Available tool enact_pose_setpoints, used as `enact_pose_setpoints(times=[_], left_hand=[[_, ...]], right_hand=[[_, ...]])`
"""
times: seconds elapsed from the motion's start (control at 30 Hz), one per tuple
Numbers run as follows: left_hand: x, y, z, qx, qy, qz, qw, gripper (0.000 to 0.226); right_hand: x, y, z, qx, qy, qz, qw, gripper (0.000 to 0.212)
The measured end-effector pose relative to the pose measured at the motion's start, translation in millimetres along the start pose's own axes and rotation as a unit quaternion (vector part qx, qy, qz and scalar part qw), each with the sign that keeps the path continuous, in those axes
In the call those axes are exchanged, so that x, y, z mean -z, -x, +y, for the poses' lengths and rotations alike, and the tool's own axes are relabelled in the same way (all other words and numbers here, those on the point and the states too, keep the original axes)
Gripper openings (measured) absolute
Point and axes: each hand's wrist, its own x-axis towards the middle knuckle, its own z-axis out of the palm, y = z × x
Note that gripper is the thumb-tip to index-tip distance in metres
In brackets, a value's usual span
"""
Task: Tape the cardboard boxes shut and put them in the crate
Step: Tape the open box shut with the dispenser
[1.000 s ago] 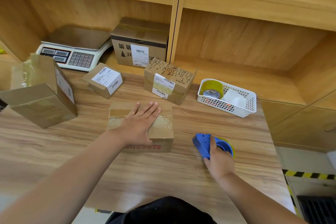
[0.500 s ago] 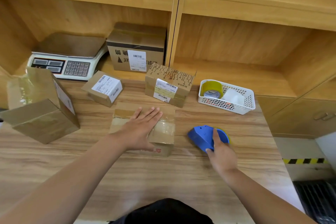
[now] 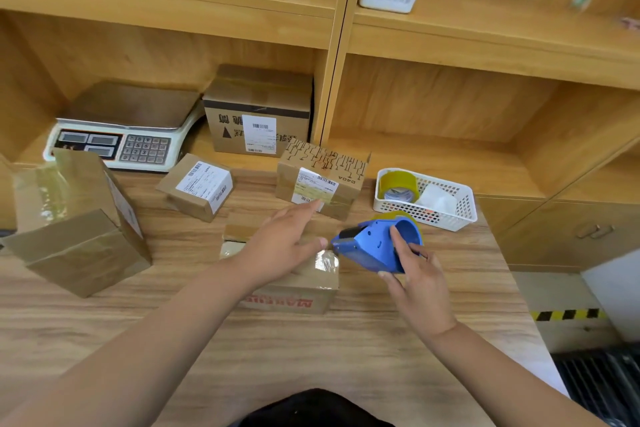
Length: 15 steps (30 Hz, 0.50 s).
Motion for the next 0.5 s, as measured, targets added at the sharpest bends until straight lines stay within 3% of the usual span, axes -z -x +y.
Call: enact_pose_setpoints(times=[0.13, 0.4, 0.5], left_hand=[[9.6, 1.6, 10.8, -0.011, 0.065, 0.051, 0.997, 0.058], [15.1, 7.7, 19.1, 0.006, 0.115, 0.133, 0.984, 0.017], [16.0, 11.2, 18.1, 0.013, 0.148, 0.146, 0.978, 0.011]], right_hand=[[10.9, -5.7, -10.1, 0.051, -0.022, 0.007, 0.998, 0.059], [24.5, -14.2, -29.0, 0.067, -0.098, -0.026, 0.993, 0.054], [25.9, -14.6, -33.1, 0.076, -0.119, -0.043, 0.989, 0.055]])
